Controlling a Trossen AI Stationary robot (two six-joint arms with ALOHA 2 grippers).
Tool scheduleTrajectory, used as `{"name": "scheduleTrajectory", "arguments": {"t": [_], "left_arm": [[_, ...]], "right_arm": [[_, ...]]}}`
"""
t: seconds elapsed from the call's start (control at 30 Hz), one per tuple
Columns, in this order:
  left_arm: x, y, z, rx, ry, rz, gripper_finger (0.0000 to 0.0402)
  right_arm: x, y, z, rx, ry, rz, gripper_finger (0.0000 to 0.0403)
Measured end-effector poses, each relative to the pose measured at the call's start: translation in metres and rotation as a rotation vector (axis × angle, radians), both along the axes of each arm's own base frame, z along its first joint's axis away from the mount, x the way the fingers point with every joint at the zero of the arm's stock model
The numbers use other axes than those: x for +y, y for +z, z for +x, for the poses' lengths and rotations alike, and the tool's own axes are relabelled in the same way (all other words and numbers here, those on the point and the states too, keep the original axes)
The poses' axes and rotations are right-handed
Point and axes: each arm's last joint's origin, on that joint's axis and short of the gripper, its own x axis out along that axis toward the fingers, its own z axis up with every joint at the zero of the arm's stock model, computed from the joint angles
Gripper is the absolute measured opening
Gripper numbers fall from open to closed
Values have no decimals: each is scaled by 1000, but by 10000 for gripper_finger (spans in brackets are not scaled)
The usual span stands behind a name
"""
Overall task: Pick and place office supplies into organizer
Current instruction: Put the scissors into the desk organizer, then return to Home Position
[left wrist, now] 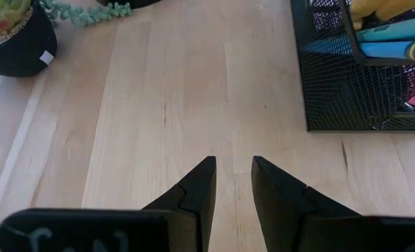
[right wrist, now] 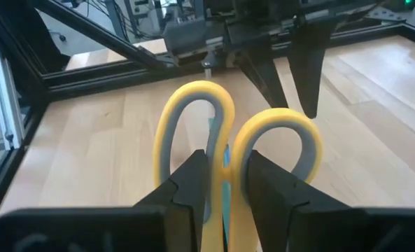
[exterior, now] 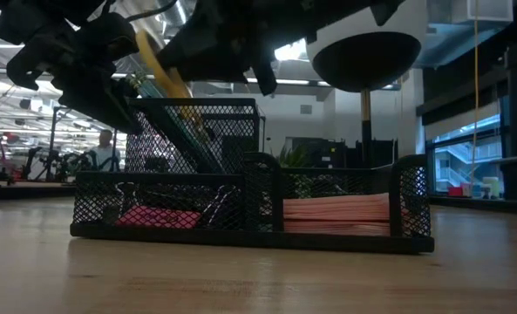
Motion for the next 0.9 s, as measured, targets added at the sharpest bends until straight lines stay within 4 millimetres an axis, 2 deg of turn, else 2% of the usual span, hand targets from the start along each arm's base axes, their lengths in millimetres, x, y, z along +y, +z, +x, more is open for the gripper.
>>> {"name": "scheduleTrajectory", "arguments": {"t": [0.57,0.7,0.9], "left_arm": [[0,0,0,1,-6,6,86],[0,4,-2,-21,-30,29,86],[5,21,-21,-91,0,75,86]], "right_arm": [[0,3,-1,-11,-2,19,148],[0,28,-10,-12,41,-13,153],[7,66,-44,82,94,-67,154]]}}
